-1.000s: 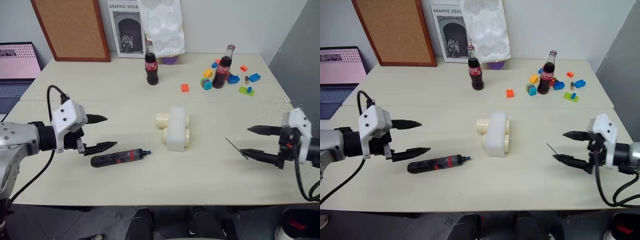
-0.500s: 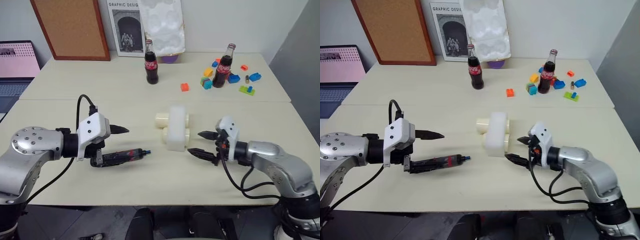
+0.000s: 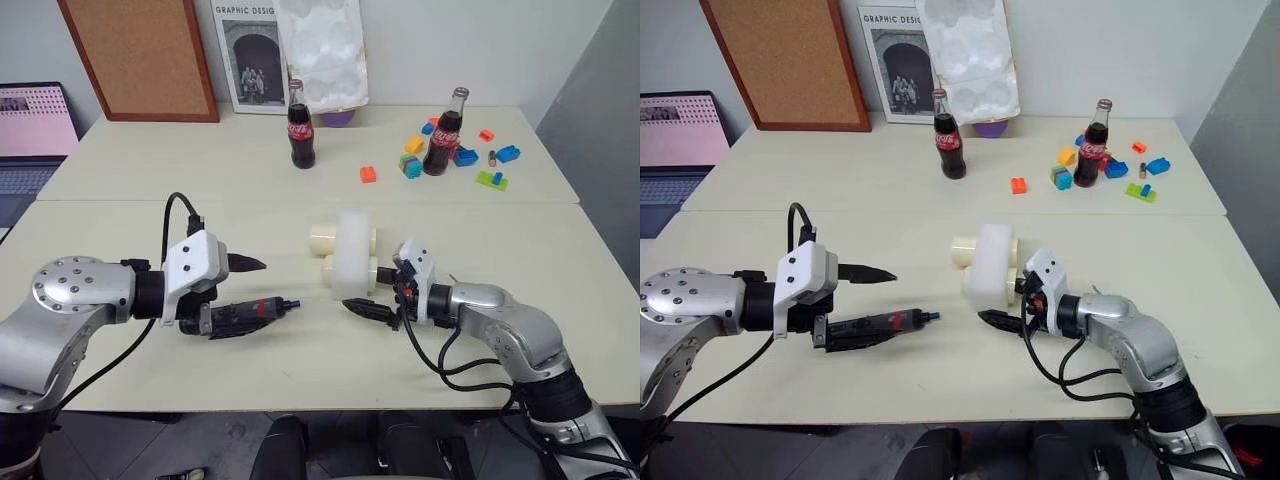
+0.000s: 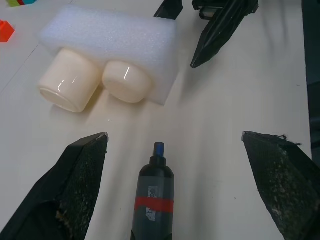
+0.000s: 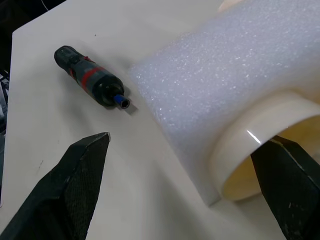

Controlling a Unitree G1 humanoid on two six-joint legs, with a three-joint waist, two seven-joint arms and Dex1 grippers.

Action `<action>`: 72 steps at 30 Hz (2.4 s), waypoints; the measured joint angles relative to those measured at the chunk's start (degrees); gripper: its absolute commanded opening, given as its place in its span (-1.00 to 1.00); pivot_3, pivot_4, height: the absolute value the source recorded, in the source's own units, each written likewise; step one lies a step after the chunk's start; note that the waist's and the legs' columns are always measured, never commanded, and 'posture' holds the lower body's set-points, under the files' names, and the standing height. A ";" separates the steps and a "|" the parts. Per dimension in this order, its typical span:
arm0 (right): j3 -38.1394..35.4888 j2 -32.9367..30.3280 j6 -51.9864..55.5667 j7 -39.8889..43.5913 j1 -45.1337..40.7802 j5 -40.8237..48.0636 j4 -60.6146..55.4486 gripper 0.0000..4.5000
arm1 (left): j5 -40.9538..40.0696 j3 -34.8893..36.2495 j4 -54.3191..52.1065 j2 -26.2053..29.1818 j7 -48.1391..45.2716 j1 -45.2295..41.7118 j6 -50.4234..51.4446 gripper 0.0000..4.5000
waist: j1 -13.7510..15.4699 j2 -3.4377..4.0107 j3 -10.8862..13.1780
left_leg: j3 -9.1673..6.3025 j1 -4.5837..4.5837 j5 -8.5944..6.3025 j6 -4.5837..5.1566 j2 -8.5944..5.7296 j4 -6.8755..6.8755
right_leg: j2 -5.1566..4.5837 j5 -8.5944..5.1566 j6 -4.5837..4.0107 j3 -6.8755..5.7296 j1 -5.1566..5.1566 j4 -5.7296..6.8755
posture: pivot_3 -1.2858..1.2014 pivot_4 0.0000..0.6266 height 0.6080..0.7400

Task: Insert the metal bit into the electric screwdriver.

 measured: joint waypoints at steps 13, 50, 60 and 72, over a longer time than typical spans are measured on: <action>0.25 3.49 -4.62 -0.49 -1.00 -3.31 3.69 -0.27 | -0.64 -0.02 -0.13 -1.52 0.50 -0.07 0.08 1.00 | -0.01 0.00 0.00 | 0.00 0.01 0.00 0.00 0.00 0.00 | 0.00 0.01 0.00 0.00 0.00 0.02 | 0.03 -0.52 1.00; -33.98 -0.45 -29.57 -25.66 -11.49 -8.66 42.82 -0.99 | 11.88 -23.98 12.37 -31.90 16.98 -29.36 -0.29 1.00 | -0.34 -0.03 -0.03 | 0.21 0.02 0.02 0.02 -0.09 0.01 | 0.00 0.35 -0.18 0.27 0.00 0.00 | 0.03 -0.52 1.00; -35.09 -0.40 -35.50 -24.93 -12.06 -7.69 48.84 -0.38 | 13.05 -24.69 13.88 -34.78 16.67 -30.56 -0.97 1.00 | -0.36 -0.02 -0.04 | 0.26 0.06 0.03 0.02 -0.11 0.07 | 0.00 0.36 -0.11 0.35 0.04 0.01 | 0.03 -0.52 1.00; -35.40 -2.41 -21.81 -20.56 3.85 -0.97 23.90 0.81 | 12.12 -20.73 13.65 -33.06 18.22 -28.58 2.50 1.00 | -0.08 0.13 -0.10 | 0.20 0.04 0.03 0.03 -0.09 0.03 | 0.01 0.31 -0.04 0.32 0.02 0.02 | 0.03 -0.52 1.00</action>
